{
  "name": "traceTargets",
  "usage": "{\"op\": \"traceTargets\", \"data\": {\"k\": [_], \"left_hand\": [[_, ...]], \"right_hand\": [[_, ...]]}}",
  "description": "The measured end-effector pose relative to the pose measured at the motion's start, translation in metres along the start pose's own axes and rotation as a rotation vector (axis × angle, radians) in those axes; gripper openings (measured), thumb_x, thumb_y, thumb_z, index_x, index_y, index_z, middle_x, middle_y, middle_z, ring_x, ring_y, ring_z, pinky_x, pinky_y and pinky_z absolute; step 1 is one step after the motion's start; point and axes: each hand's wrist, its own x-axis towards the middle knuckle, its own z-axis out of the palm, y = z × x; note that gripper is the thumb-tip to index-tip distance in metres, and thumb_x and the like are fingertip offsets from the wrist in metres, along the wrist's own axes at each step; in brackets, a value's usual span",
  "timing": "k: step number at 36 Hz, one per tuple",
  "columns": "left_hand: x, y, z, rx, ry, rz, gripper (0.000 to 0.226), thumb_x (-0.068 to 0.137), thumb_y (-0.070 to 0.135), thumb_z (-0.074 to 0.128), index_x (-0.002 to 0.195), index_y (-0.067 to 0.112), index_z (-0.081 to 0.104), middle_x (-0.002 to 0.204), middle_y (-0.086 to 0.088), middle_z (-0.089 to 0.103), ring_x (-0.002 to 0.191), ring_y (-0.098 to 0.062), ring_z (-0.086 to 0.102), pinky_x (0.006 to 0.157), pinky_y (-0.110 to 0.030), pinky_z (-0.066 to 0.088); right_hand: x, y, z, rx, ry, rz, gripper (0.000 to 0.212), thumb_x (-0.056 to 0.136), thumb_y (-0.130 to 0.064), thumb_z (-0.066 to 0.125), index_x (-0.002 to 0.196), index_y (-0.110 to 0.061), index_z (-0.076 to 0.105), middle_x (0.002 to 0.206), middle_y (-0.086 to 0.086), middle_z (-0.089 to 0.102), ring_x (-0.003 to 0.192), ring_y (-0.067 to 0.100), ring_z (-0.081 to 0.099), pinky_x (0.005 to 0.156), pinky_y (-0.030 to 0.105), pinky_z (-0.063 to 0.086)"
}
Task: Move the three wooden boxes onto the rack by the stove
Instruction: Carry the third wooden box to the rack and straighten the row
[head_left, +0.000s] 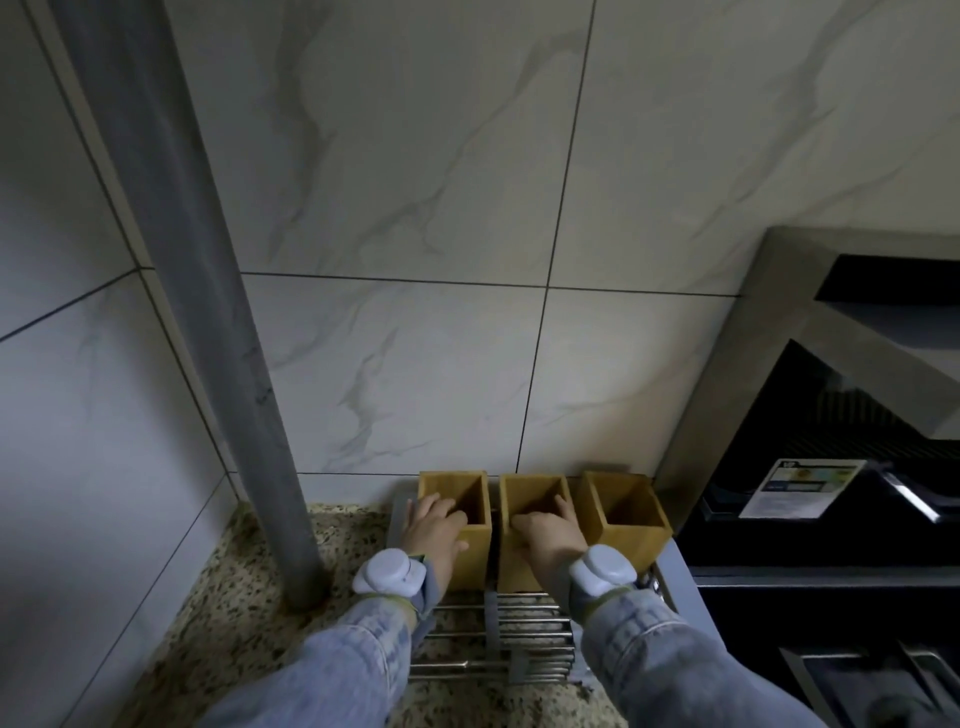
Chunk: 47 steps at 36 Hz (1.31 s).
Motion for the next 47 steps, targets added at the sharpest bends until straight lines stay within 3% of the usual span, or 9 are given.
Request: {"op": "traceTargets", "data": {"k": [10, 16, 24, 31, 38, 41, 47], "left_hand": [[0.005, -0.004, 0.001, 0.028, -0.004, 0.05, 0.042, 0.101, 0.025, 0.041, 0.142, 0.016, 0.04, 0.158, 0.002, 0.028, 0.15, -0.021, 0.01, 0.123, -0.037, 0.003], [0.007, -0.005, 0.004, 0.034, -0.008, 0.059, 0.042, 0.1, 0.024, 0.042, 0.141, 0.015, 0.04, 0.157, 0.001, 0.029, 0.15, -0.022, 0.01, 0.123, -0.038, 0.003], [0.007, -0.005, 0.002, 0.059, -0.029, 0.071, 0.042, 0.101, 0.024, 0.04, 0.142, 0.016, 0.039, 0.157, 0.003, 0.028, 0.15, -0.021, 0.009, 0.123, -0.038, 0.004], [0.004, -0.007, 0.005, 0.038, -0.014, 0.046, 0.038, 0.099, 0.02, 0.045, 0.136, 0.017, 0.044, 0.154, 0.0, 0.033, 0.15, -0.021, 0.01, 0.122, -0.048, -0.001], [-0.004, 0.0, -0.002, 0.03, -0.02, 0.025, 0.044, 0.097, 0.02, 0.049, 0.14, 0.02, 0.038, 0.153, 0.002, 0.032, 0.15, -0.019, 0.01, 0.124, -0.047, -0.001], [-0.005, 0.004, -0.002, 0.011, 0.006, 0.011, 0.05, 0.097, 0.017, 0.05, 0.143, 0.023, 0.033, 0.154, 0.004, 0.032, 0.15, -0.018, 0.011, 0.124, -0.047, 0.0], [-0.016, 0.013, -0.005, 0.02, 0.058, 0.03, 0.065, 0.096, 0.015, 0.049, 0.151, 0.029, 0.017, 0.161, 0.004, 0.017, 0.151, -0.019, 0.008, 0.123, -0.045, 0.002]], "right_hand": [[0.006, 0.005, 0.002, 0.016, 0.002, 0.005, 0.031, 0.098, -0.022, 0.045, 0.128, -0.018, 0.052, 0.142, 0.005, 0.052, 0.147, 0.028, 0.022, 0.122, 0.045, -0.005], [0.003, 0.007, 0.003, -0.005, 0.061, -0.04, 0.03, 0.097, -0.02, 0.046, 0.126, -0.019, 0.054, 0.134, 0.003, 0.059, 0.139, 0.021, 0.04, 0.123, 0.043, -0.004], [0.001, 0.009, 0.002, -0.024, 0.054, -0.046, 0.029, 0.097, -0.019, 0.047, 0.125, -0.018, 0.054, 0.13, 0.004, 0.061, 0.135, 0.023, 0.043, 0.123, 0.045, -0.004], [0.001, 0.008, -0.001, 0.011, 0.044, -0.027, 0.036, 0.092, -0.015, 0.055, 0.128, -0.018, 0.05, 0.133, 0.004, 0.056, 0.137, 0.024, 0.041, 0.122, 0.045, -0.004], [-0.008, 0.011, -0.006, 0.148, 0.111, -0.021, 0.051, 0.088, -0.007, 0.06, 0.134, -0.019, 0.043, 0.142, 0.005, 0.048, 0.141, 0.025, 0.034, 0.123, 0.038, 0.007], [-0.013, 0.011, -0.007, 0.186, 0.118, -0.013, 0.053, 0.088, -0.006, 0.061, 0.136, -0.018, 0.043, 0.144, 0.006, 0.045, 0.139, 0.026, 0.036, 0.12, 0.037, 0.018], [-0.027, 0.013, -0.009, 0.216, 0.171, -0.039, 0.06, 0.086, -0.007, 0.063, 0.14, -0.018, 0.039, 0.147, 0.004, 0.041, 0.136, 0.025, 0.039, 0.115, 0.036, 0.032]]}}
